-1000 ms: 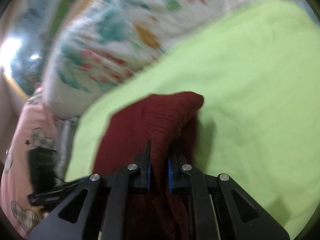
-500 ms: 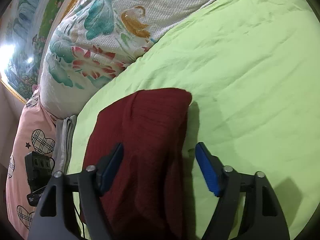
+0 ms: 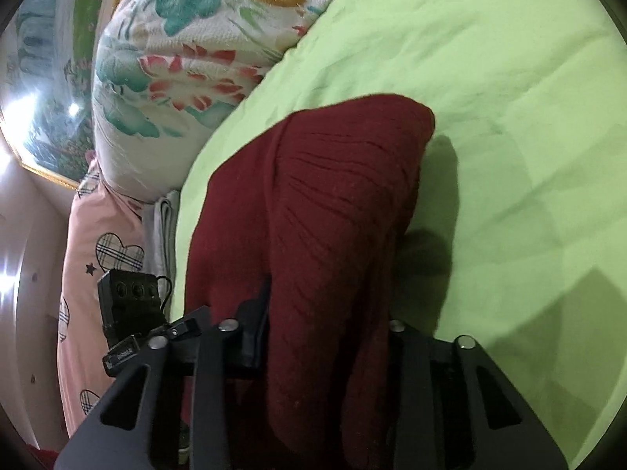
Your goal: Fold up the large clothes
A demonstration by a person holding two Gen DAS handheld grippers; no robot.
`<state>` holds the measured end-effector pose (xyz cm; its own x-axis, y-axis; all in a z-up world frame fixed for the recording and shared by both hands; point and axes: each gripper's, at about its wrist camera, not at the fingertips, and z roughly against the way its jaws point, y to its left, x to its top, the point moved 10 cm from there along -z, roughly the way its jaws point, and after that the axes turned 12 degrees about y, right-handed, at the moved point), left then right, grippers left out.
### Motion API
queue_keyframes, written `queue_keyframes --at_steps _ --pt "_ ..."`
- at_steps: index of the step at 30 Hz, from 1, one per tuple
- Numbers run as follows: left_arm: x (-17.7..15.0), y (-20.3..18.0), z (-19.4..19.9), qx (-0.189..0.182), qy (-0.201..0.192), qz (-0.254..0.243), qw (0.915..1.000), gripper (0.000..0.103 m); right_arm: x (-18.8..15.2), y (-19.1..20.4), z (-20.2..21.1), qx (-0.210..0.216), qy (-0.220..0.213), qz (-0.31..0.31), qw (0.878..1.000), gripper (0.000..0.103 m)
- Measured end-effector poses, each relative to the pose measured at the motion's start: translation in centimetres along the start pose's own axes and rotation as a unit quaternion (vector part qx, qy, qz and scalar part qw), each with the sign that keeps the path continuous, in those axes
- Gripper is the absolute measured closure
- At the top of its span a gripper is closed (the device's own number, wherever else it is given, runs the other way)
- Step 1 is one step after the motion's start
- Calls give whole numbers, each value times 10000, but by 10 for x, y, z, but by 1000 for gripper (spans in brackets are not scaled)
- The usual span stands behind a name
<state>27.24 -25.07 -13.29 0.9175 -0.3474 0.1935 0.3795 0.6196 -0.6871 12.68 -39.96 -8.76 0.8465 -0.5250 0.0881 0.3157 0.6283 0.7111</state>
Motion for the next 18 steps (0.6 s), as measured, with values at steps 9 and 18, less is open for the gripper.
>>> queue_keyframes --at_steps 9,18 --pt "-35 14 102 -175 -627 146 9978 99 -27 88 -15 257 -178 476 9984 72" --pt "-32 48 79 -49 -415 567 9975 35 -24 62 -3 -398 -313 427 9978 72"
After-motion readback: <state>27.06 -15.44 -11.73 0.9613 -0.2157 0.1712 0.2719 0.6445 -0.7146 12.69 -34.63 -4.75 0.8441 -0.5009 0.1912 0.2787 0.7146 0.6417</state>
